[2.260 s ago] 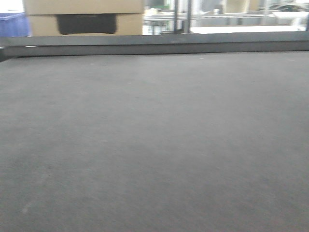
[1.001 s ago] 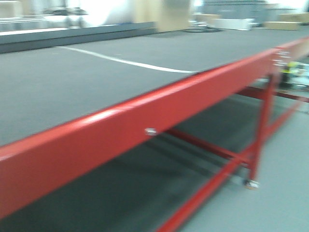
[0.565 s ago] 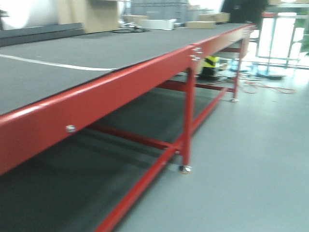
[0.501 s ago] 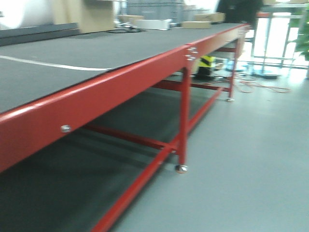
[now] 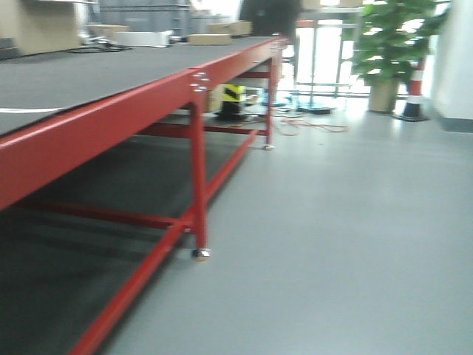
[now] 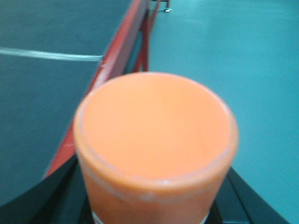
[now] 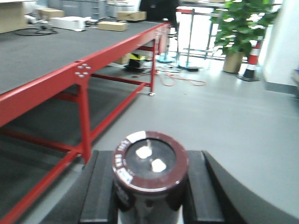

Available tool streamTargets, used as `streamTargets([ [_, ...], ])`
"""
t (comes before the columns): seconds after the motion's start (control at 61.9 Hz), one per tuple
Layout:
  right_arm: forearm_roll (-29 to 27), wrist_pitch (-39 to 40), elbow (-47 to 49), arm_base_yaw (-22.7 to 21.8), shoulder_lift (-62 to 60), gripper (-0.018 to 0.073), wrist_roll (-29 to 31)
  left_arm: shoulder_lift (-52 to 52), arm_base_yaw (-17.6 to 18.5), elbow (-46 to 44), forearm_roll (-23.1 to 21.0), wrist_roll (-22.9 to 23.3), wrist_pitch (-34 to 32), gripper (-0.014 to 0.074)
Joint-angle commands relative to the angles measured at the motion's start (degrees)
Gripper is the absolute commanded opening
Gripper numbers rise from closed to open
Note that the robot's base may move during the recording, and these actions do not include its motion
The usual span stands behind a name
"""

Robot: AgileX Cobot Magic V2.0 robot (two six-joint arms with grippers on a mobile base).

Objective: Place cylindrical capacitor in blue bin on shelf
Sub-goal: 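Drive along the red table toward the shelf of blue bins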

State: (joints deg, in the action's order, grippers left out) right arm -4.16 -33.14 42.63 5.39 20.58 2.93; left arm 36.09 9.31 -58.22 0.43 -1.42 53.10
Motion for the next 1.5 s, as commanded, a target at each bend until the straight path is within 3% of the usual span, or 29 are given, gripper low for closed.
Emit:
streamTargets([
  [0.0,0.6,1.5,0.0,-0.1,-0.3,-0.0162,0.1,-0.3,0.4,-0.4,-0.1,0.0,-1.6,-0.0111],
  [1.485,0.6,1.5,0.0,-0.1,-0.3,-0.0162,0.1,-0.3,0.4,-0.4,0.0,0.0,-1.7,-0.0111],
])
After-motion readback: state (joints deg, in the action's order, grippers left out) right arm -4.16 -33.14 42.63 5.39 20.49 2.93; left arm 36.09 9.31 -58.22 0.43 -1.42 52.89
